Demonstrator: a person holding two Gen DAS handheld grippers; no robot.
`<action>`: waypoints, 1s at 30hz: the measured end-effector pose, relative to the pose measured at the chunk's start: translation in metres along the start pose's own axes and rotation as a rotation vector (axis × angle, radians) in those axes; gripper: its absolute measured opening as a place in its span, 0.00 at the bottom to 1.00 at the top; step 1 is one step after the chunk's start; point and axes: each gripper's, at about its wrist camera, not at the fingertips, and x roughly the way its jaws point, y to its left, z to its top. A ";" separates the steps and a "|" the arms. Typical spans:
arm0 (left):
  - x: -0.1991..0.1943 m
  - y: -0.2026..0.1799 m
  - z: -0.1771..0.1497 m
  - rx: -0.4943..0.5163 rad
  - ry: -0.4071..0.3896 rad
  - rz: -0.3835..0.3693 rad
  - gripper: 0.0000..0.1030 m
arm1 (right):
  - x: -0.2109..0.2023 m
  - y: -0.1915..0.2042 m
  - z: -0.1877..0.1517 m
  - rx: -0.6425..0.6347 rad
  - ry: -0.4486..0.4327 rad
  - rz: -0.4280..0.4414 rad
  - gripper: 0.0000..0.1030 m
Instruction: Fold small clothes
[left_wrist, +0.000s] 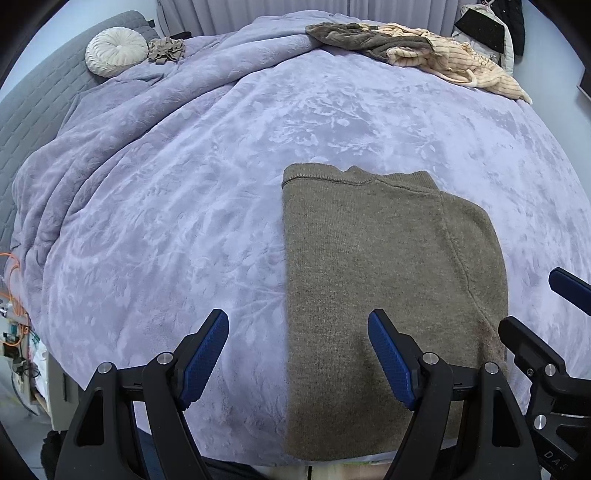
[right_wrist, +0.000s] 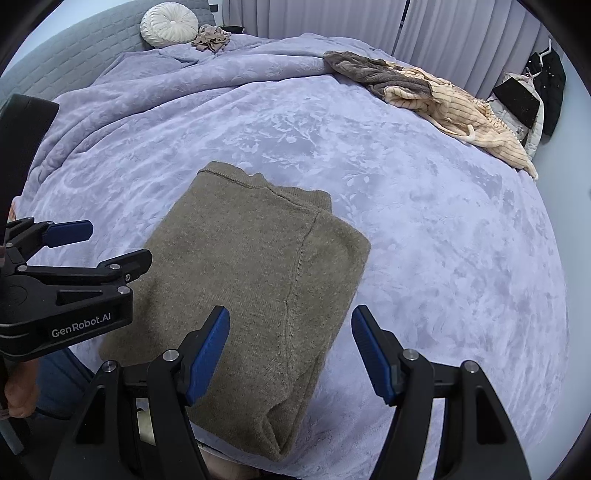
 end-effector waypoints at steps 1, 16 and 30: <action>0.000 0.001 0.000 -0.009 -0.002 0.001 0.77 | 0.000 0.000 0.000 0.001 0.000 0.005 0.70; 0.006 0.002 0.004 -0.025 0.017 -0.041 0.77 | 0.006 -0.004 0.007 -0.001 0.013 0.008 0.70; 0.008 0.004 0.005 -0.020 0.022 -0.051 0.77 | 0.008 0.001 0.008 -0.011 0.019 0.006 0.70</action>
